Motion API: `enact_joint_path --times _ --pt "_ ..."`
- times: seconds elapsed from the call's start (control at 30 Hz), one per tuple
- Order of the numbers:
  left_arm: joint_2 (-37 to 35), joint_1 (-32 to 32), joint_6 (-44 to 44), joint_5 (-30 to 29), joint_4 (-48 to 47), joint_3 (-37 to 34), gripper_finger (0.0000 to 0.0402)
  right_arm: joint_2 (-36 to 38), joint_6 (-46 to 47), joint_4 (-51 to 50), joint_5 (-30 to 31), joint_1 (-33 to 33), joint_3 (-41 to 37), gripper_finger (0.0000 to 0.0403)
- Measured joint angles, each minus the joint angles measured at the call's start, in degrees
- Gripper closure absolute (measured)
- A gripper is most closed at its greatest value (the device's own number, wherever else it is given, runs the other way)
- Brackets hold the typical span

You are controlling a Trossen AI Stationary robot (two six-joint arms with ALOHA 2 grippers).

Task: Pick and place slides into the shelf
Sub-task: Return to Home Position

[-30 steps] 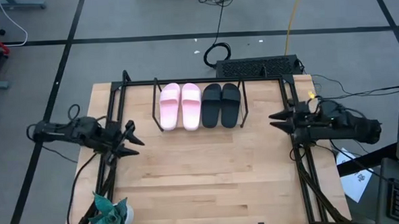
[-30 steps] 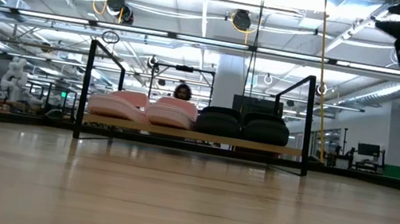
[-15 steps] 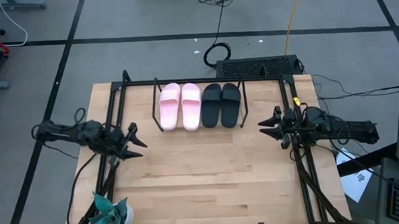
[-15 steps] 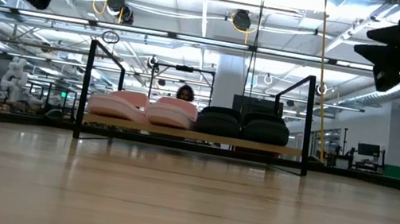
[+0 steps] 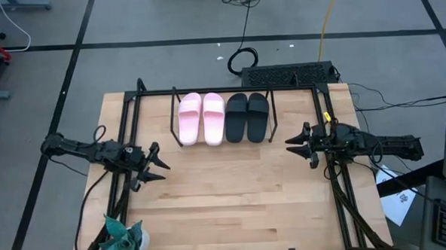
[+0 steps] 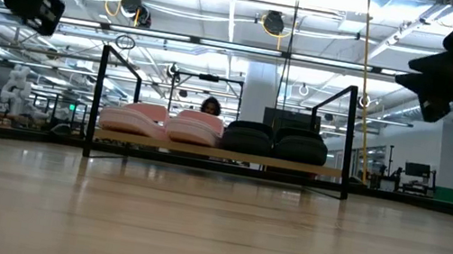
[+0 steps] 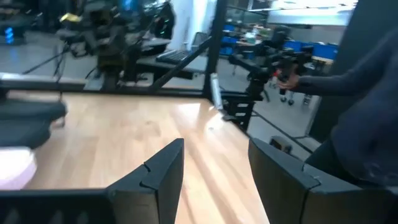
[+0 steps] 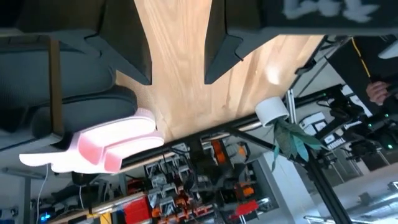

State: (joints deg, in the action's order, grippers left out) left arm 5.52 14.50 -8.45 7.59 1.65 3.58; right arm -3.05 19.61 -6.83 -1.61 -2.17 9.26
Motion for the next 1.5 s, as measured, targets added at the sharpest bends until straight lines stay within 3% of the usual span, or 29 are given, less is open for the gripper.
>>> enact_joint_path --times 0.1,0.37,0.6,0.93,1.03,1.17,1.5 --pt "0.04 0.00 -2.42 -1.12 2.69 -3.08 0.0220 0.00 -0.61 3.57 0.00 0.00 -2.46 0.0266" --pt "0.06 0.00 -1.24 -1.13 3.24 -2.95 0.0220 0.09 -0.11 6.52 -0.23 -1.33 -5.15 0.0266" --pt "-0.42 0.00 -0.59 2.46 2.18 -2.93 0.0220 2.99 0.89 4.67 -5.97 -4.53 -5.09 0.0266" --pt "-0.45 -1.74 -0.50 0.88 0.19 -2.87 0.0220 2.84 0.45 5.59 -10.71 -8.36 -5.14 0.0266" --pt "-0.33 -1.77 -0.72 -2.54 -0.06 -2.87 0.0220 2.84 -0.90 5.93 -8.79 -8.31 -5.15 0.0266" --pt "-0.32 -1.77 -4.45 -8.19 -0.50 -2.87 0.0220 2.45 -3.76 5.66 1.81 -8.33 -5.25 0.0266" --pt "-0.28 -1.77 -15.84 -9.14 -0.45 -2.84 0.0220 2.40 -6.86 5.73 2.80 -8.26 -5.27 0.0266"
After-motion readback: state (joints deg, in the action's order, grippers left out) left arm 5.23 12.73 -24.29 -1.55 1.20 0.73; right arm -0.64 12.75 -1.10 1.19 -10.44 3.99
